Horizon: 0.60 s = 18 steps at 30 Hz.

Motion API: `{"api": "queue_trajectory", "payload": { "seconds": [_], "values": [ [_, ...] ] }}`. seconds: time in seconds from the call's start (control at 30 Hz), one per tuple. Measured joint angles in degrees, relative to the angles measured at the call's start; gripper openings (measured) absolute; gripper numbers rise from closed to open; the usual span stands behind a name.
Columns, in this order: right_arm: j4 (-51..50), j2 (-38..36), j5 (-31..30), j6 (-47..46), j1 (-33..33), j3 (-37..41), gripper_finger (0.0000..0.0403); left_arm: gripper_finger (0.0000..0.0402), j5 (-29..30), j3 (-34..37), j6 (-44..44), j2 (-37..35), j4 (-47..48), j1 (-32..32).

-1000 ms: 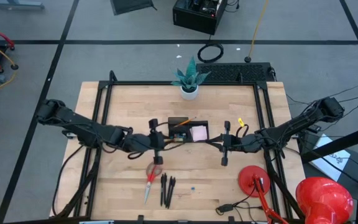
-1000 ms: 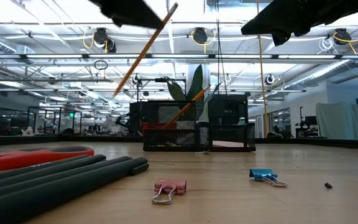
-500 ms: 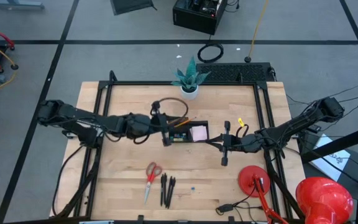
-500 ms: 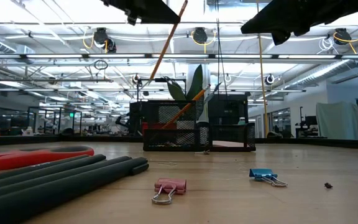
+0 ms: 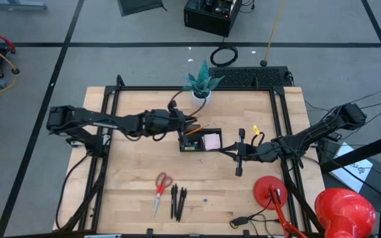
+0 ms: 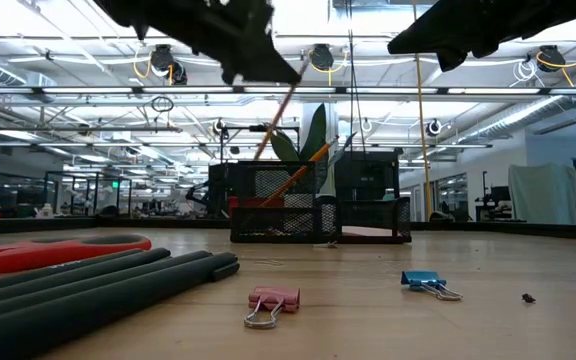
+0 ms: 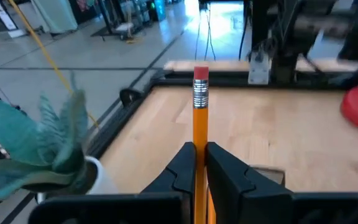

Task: Pick and place office supplies into organizer
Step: Put the orange pencil into the black desk organizer

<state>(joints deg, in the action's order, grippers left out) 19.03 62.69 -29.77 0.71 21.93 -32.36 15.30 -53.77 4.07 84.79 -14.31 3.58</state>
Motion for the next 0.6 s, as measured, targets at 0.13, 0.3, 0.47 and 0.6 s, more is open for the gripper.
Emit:
{"api": "queue_trajectory", "payload": {
  "seconds": [0.13,0.3,0.47,0.6],
  "values": [
    [0.0,0.0,0.0,0.0,0.0,0.0,0.0004,0.0030,-0.2,0.0,0.5,3.8,-1.0,0.5],
    [0.0,0.0,0.0,0.5,0.0,0.0,0.0004,0.0030,-0.2,0.0,0.7,6.7,-2.0,1.2],
    [0.3,0.0,0.0,1.4,0.0,0.0,0.0004,0.0030,-0.3,0.0,-0.1,8.0,-2.3,2.2],
    [0.5,0.0,0.0,1.6,0.0,0.0,0.0004,0.0030,-0.3,0.0,-1.4,7.9,-2.3,2.4]
  ]
}}
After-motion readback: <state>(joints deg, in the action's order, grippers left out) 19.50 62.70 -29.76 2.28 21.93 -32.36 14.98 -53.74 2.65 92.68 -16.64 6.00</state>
